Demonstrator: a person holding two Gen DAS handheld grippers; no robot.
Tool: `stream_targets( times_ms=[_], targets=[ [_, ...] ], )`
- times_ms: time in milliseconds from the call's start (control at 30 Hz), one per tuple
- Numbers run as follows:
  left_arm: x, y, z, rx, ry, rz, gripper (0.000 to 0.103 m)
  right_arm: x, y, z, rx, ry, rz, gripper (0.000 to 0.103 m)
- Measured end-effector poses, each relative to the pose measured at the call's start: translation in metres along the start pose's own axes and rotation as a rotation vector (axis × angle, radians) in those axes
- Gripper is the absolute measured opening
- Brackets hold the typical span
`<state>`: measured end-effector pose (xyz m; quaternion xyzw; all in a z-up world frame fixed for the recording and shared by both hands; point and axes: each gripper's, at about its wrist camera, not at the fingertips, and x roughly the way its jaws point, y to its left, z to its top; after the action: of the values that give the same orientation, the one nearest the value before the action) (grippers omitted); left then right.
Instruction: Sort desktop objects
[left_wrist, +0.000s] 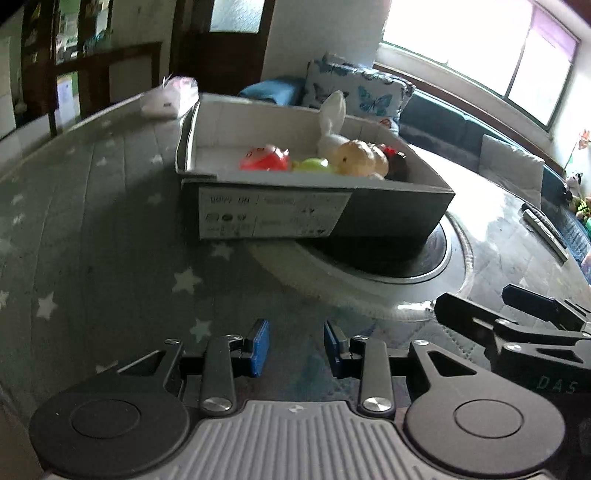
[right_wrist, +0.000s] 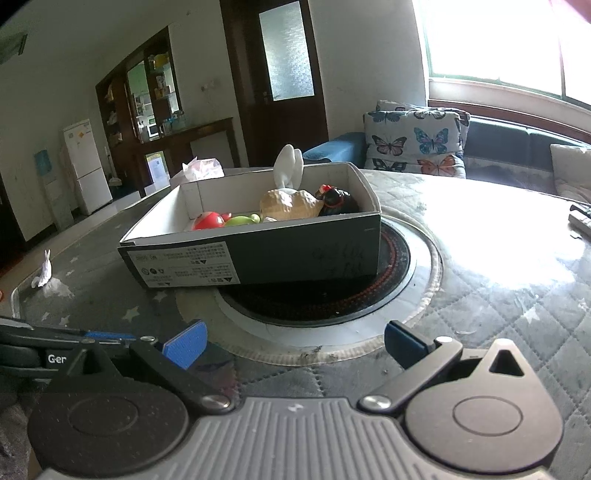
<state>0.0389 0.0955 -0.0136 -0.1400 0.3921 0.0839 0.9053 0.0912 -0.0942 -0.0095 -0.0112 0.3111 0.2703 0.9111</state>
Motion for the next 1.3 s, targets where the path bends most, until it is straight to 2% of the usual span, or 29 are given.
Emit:
stream_targets(
  times_ms=[667,1300],
  targets=[
    [0.003,-0.001,0.006,0.030,-0.025,0.075,0.036,0.010,0.004,0.001,-0.008,0.024,0.007,0.103],
    [0.010,-0.005,0.022,0.074,-0.032,0.104,0.037,0.024,0.001,0.015,-0.005,0.044,0.017,0.103]
  ],
)
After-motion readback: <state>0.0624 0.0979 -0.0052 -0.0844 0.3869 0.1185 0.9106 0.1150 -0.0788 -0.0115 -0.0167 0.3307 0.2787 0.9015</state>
